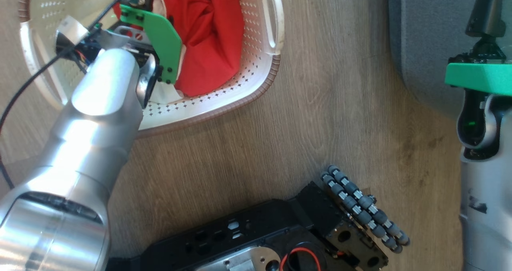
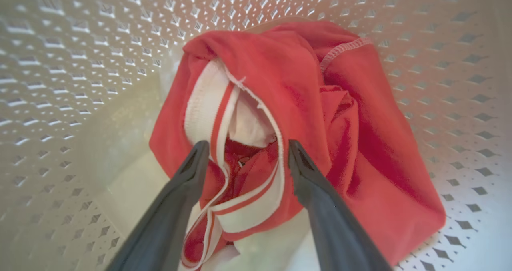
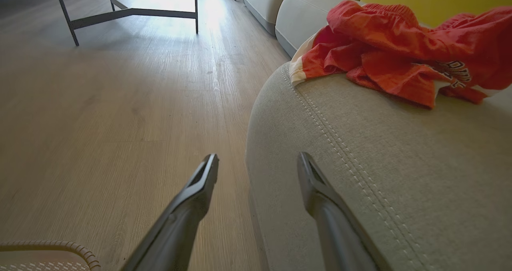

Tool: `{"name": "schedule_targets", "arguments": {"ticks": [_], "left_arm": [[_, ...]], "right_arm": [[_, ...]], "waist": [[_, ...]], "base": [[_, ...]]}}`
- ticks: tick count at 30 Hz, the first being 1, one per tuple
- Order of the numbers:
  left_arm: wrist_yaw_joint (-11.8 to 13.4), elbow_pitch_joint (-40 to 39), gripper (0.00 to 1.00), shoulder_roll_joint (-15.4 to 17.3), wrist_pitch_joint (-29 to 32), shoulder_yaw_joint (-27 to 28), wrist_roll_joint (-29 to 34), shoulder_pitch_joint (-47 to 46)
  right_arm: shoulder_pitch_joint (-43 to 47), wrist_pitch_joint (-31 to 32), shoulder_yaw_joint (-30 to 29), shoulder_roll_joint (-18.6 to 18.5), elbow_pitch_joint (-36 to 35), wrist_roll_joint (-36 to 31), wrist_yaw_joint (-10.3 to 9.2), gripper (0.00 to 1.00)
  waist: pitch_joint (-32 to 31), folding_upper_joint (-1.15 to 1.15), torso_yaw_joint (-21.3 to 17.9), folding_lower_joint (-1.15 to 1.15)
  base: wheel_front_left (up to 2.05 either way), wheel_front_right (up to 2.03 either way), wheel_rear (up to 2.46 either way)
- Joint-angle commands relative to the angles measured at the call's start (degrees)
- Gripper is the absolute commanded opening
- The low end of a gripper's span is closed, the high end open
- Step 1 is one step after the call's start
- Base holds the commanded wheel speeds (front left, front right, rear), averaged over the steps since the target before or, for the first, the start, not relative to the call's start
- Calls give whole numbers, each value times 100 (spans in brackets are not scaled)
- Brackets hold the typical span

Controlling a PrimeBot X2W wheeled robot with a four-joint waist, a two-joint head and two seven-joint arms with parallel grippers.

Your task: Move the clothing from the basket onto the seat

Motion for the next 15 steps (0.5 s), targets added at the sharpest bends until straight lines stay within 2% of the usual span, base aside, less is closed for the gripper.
{"name": "schedule_targets", "arguments": {"ticks": [1,10,15], "left_arm": [[51,16,100,86,-24,103,-72,-73],[2,461,100,32,-130,112,-187,-310],[-119,564,100,-31,-227,98,-271,-377]], "right_arm": [[212,-27,34,38,-212,28,40,100],[375,-27,-42,39,-260,56,40,100],[371,-27,-12,39,-284,58,40,100]], "waist": [[71,0,-67,0],[218,0,-110,0],[273,0,-131,0]], "base": [[0,0,0],[0,0,0],[0,0,0]]}}
